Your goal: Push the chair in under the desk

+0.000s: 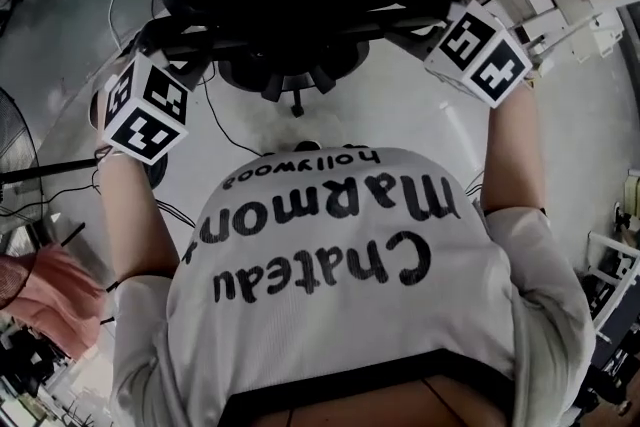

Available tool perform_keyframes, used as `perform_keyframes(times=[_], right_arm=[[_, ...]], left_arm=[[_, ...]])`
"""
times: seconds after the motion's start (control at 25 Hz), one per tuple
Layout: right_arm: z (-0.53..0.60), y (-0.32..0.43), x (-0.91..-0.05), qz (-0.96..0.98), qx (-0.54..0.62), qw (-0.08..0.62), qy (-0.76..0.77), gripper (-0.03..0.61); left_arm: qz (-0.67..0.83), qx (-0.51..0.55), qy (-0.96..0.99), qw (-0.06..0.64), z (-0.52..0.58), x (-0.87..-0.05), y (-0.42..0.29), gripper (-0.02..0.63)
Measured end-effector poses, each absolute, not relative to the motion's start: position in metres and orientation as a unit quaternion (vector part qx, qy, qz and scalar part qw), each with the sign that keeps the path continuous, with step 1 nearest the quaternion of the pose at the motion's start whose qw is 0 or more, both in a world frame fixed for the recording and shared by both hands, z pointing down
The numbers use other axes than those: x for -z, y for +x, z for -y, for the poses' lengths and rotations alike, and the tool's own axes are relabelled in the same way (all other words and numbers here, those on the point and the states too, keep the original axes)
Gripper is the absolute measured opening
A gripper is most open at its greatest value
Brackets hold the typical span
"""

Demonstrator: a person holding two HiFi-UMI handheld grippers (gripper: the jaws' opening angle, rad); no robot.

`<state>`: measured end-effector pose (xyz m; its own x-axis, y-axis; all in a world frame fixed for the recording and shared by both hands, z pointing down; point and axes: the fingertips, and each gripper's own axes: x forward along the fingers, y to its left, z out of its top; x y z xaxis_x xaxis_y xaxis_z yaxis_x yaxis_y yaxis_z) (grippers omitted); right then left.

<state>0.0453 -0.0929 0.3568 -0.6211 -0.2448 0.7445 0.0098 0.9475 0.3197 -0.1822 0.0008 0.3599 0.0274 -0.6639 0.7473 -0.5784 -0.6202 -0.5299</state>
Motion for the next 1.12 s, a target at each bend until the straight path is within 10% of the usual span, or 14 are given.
perform_keyframes(times=[1.12], right_arm=[[-0.041,0.203,-0.366,0.863,0.082,0.438,0.238,0.211]], left_arm=[[-0.334,0.540,-0.764,0.115,-0.048,-0.369,-0.043,0.229]])
